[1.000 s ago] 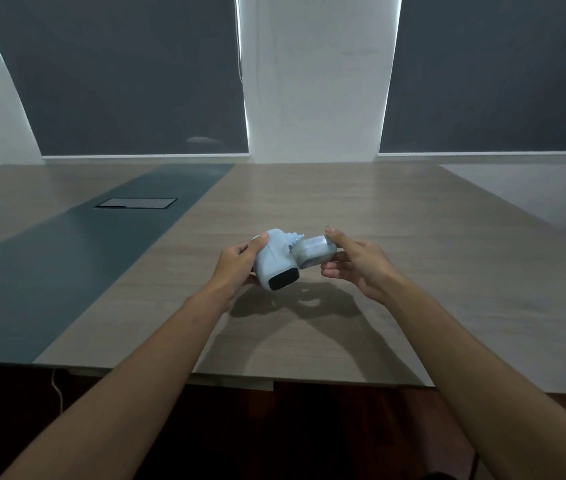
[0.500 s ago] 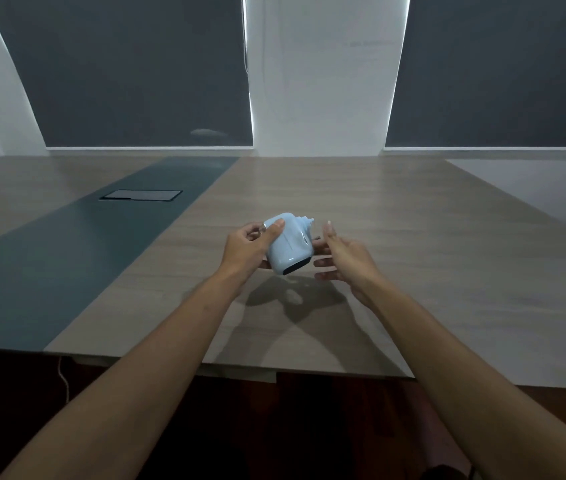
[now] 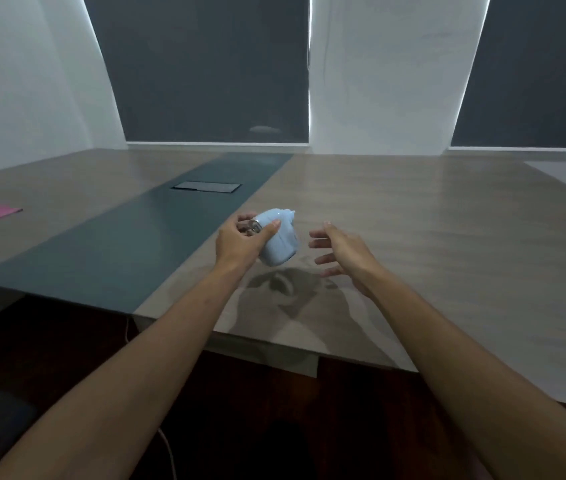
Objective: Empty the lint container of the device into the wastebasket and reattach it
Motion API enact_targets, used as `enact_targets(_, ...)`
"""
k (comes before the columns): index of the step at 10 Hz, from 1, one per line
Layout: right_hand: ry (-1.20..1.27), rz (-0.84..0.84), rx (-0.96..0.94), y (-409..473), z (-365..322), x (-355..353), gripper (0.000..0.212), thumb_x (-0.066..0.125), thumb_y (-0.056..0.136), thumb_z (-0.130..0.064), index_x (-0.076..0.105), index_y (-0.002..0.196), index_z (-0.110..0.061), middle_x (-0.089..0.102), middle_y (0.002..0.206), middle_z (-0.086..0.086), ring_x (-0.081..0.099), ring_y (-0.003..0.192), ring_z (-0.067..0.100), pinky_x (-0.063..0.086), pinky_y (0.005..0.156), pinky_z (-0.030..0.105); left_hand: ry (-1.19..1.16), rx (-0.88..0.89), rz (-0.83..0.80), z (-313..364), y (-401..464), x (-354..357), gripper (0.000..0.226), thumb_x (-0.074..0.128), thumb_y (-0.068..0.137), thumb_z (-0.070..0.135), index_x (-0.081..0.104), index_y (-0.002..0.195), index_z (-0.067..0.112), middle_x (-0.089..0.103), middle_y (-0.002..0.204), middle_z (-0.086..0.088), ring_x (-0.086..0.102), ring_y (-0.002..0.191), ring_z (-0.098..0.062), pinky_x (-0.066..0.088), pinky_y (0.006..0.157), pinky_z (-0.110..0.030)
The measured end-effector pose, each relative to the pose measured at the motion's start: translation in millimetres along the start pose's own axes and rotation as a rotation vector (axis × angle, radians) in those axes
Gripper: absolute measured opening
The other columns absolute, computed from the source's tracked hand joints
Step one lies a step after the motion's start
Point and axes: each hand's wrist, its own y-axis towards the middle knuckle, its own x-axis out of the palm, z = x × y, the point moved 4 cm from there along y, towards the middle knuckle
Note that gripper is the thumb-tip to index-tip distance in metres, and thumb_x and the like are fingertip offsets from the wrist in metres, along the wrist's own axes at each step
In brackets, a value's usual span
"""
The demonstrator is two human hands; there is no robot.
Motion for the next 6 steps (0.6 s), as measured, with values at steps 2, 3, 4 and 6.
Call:
enact_targets(2, 0.049, -0.006, 0.02, -1, 6, 21, 0.046, 0.038, 0.103, -0.044, 0.069, 0.114, -0.011, 0.069, 0.112, 0.007, 0.058, 0.08, 0.022, 0.053, 0.064, 0.036, 0.342, 0.13, 0.213, -7, 4, -50, 0.059, 0.085, 0.064, 0.04, 0.06, 0.113, 0.02, 0.064, 0.115, -0.005, 0.064, 0.097, -0.021, 0.05, 0.081, -0.03)
enact_targets(3, 0.051, 0.016, 0.051, -2, 11, 19, 0.045, 0.04, 0.101, -0.046, 0.071, 0.107, -0.014, 0.071, 0.112, 0.005, 0.059, 0.08, 0.022, 0.053, 0.058, 0.033, 0.448, 0.141, 0.227, -12, -1, -57, 0.06, 0.083, 0.066, 0.041, 0.057, 0.117, 0.02, 0.059, 0.12, -0.006, 0.062, 0.1, -0.024, 0.044, 0.077, -0.028)
enact_targets(4, 0.063, 0.041, 0.068, -2, 15, 12, 0.043, 0.042, 0.101, -0.044, 0.072, 0.1, -0.015, 0.072, 0.11, 0.005, 0.059, 0.079, 0.022, 0.053, 0.057, 0.033, 0.514, 0.133, 0.214, -23, -3, -57, 0.063, 0.081, 0.067, 0.043, 0.053, 0.118, 0.021, 0.055, 0.121, -0.006, 0.062, 0.101, -0.027, 0.044, 0.074, -0.031)
enact_targets(6, -0.011, 0.14, 0.049, -11, 15, -12, 0.041, 0.042, 0.101, -0.042, 0.073, 0.096, -0.017, 0.072, 0.107, 0.003, 0.061, 0.083, 0.022, 0.058, 0.07, 0.042, 0.558, 0.122, 0.23, -20, -8, -57, 0.071, 0.081, 0.064, 0.047, 0.049, 0.123, 0.022, 0.053, 0.122, -0.007, 0.06, 0.108, -0.03, 0.046, 0.076, -0.034)
